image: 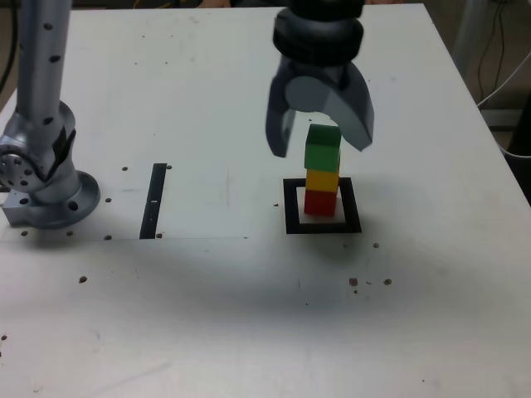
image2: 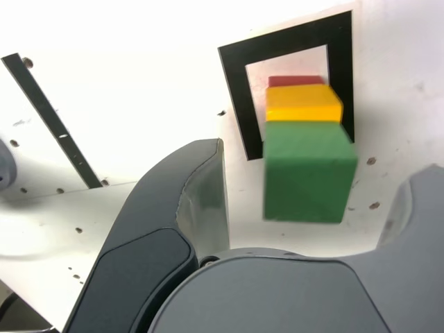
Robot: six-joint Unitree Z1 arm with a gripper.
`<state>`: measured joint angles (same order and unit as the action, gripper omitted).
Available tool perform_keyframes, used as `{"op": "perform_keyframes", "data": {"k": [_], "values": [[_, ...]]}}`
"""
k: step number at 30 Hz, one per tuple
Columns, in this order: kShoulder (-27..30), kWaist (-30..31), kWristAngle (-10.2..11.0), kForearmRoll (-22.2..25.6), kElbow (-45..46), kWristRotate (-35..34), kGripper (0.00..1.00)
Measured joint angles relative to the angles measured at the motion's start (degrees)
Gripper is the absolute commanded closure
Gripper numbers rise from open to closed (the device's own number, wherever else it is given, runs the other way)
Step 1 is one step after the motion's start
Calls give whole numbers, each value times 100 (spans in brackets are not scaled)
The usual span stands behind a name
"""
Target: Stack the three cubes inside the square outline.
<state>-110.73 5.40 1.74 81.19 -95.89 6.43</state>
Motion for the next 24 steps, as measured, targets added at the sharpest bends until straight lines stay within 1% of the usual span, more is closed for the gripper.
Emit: {"op": "perform_keyframes", "data": {"k": [7, 10, 19, 24], "values": [[901, 0, -17, 96, 340, -1, 0], [1138, 0, -16, 184, 480, -1, 0], [1958, -10, 46, 215, 1771, -1, 0], [2467, -229, 158, 157, 2548, 1, 0]]}}
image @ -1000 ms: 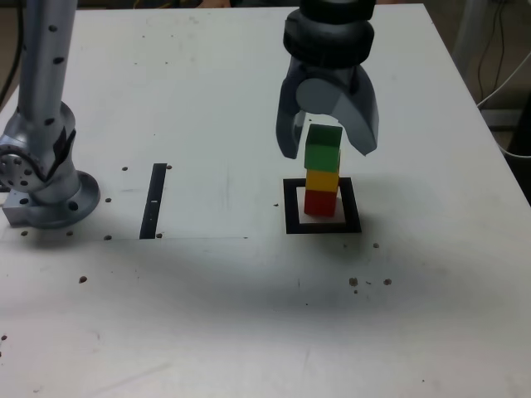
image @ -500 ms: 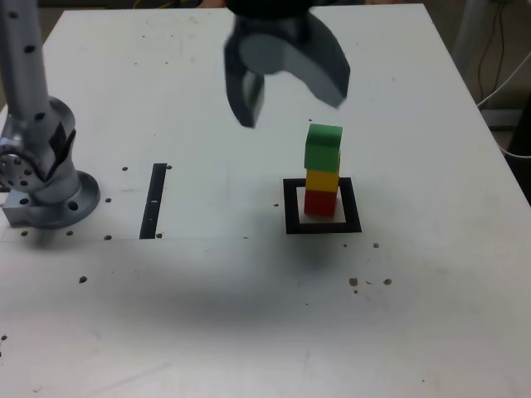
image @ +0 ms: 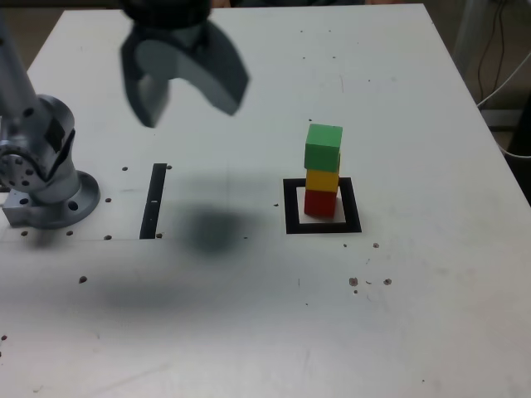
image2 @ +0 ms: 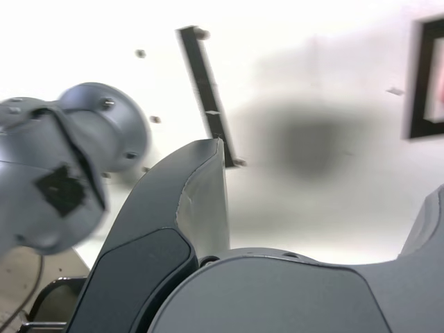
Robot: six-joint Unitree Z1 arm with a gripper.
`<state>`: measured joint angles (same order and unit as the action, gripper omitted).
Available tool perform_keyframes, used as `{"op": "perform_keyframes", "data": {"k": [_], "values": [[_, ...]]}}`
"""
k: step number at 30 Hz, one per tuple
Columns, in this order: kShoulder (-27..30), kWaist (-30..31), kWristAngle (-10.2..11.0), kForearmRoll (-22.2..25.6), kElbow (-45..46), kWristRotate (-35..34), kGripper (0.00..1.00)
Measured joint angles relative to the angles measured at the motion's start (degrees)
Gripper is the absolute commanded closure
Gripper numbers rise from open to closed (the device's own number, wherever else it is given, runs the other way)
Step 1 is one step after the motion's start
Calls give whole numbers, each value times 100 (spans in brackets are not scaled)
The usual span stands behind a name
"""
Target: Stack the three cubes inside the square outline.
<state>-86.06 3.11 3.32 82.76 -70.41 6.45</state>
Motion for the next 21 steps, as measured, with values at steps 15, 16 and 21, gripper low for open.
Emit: {"op": "perform_keyframes", "data": {"k": [15, 16, 21], "values": [[603, -439, 242, -1697, 2211, 186, 0], [625, -439, 250, -1753, 2286, 159, 0], [762, -439, 310, -1949, 2567, -24, 0]]}}
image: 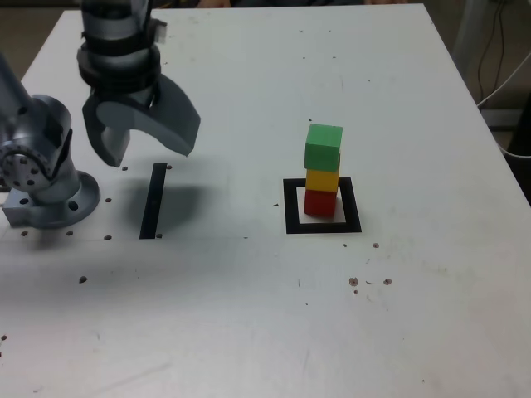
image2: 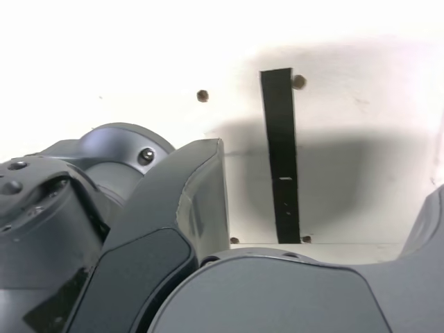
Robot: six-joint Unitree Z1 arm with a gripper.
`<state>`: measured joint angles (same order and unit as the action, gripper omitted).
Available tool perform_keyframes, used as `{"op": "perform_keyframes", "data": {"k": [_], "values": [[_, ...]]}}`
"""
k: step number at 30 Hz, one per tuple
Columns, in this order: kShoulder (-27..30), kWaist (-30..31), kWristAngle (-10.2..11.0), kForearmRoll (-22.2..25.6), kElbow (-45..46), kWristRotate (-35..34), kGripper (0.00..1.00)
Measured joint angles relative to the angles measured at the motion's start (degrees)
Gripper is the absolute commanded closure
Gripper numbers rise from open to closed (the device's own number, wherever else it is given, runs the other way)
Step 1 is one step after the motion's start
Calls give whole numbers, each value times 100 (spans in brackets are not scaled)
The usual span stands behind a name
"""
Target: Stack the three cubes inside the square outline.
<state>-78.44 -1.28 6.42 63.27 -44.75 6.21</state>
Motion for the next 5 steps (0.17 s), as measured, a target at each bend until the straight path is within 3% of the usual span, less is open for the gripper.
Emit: {"op": "perform_keyframes", "data": {"k": [5], "values": [[112, 0, 80, -289, 279, -189, 0]]}}
